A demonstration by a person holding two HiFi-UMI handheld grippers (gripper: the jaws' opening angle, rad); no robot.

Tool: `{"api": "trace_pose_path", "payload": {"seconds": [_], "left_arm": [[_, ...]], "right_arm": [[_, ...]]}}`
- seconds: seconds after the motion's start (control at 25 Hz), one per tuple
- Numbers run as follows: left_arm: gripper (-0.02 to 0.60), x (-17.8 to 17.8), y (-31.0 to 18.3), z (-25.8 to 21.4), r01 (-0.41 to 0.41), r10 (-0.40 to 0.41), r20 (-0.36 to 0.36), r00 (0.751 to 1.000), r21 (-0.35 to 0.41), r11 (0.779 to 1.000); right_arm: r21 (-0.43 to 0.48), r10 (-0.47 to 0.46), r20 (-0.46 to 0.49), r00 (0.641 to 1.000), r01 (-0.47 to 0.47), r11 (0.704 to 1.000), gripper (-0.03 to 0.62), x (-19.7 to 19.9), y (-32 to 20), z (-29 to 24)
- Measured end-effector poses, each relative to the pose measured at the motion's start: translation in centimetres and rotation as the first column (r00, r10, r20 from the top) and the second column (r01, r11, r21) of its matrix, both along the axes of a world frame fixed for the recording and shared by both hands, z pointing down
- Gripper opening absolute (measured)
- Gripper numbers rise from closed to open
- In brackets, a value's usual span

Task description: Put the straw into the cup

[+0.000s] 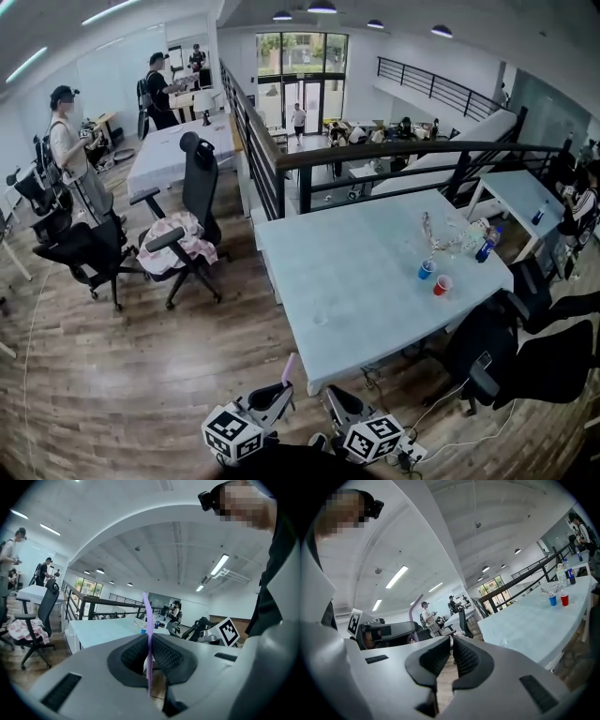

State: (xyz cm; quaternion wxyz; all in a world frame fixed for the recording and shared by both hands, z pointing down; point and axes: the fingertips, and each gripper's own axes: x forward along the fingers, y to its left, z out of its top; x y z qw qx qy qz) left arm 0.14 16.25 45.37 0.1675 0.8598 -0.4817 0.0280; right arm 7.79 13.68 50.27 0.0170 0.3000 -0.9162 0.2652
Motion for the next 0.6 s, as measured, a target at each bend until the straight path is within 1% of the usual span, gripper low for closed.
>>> {"api": "trace_pose_path", "payload": {"seconds": [0.28,0.48,0.6], "left_arm": [[0.037,3.1,-4.3,-1.1,-0.015,0.015,0.024,1.000,0.028,0.999],[0.037,3.4,-6.3,-1.0,-0.013,0.013,0.021,1.000,0.027,1.000],[0.037,2.9,-7.6,-0.9,-0.013,0.012,0.020,1.000,0.022,1.000]], "right_arm": [[0.015,0.024,0.029,0.999,-0.025,1.000,0.038,3.2,-4.8,-0.8],[-0.002,0.033,0.031,0.999,-0.033,0.999,0.038,4.0,-7.0,-0.5],[-0.009,0.039,0.028,0.999,-0.039,0.999,0.038,3.6,-8.1,-0.4]]}}
